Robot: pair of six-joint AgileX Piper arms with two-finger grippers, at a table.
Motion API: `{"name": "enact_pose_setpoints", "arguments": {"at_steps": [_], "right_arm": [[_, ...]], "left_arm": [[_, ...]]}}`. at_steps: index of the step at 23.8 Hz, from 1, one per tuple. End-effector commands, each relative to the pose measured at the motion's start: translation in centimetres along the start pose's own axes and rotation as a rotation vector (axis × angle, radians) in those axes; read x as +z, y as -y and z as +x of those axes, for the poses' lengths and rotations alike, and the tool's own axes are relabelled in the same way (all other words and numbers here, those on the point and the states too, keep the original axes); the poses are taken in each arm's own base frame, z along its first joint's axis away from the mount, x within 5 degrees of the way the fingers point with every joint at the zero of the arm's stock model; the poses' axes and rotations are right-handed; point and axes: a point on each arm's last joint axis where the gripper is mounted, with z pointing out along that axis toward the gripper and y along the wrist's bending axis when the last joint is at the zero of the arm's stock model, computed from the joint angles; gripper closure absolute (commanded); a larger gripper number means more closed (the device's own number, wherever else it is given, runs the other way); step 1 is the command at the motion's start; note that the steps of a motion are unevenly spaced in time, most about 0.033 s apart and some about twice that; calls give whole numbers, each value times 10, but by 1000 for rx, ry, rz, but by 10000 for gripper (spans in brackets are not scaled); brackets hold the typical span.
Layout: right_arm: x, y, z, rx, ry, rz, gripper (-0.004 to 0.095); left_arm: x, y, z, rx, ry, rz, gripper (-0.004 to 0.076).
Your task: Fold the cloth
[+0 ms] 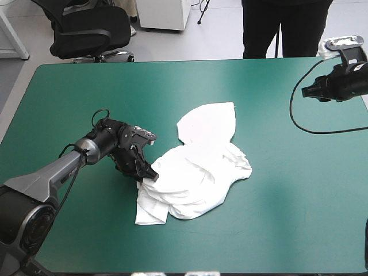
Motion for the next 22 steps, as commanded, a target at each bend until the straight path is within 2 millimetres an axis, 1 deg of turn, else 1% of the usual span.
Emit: {"name": "enact_pose_setpoints", "arguments": {"at_steps": [1,4,5,8,10,12,14,18,19,20,21,22], "right_arm": [[-25,-9,-9,-46,118,-11,517],[-18,-30,-11,-150,78,-40,517],[-14,-37,-11,-182,59,-38,517],[1,-62,-7,-263,-9,-41,514],[14,-78,-1,-306,-62,-58,494],[27,-95,7,-350,-111,-90,451],[39,-107,15,-370,-141,-121,418],[71,-124,39,-396,-197,-162,416],[76,-126,43,-401,-207,-167,416],[87,-130,49,-424,-228,-177,416],[92,-132,51,-432,-238,-181,416],[106,-134,54,-433,-270,-194,416]], "left_arm": [[-7,15,-7,32,54,32,499],[0,24,-9,54,39,40,691],[2,25,-10,50,40,39,733],[5,26,-11,55,32,37,741],[5,25,-11,59,32,32,741],[5,25,-11,62,32,28,741],[5,25,-11,62,32,28,741],[5,25,-11,62,32,28,741],[5,25,-11,62,32,28,741],[5,25,-11,62,32,28,741],[5,25,-11,62,32,28,741],[5,25,-11,62,32,28,741]]}}
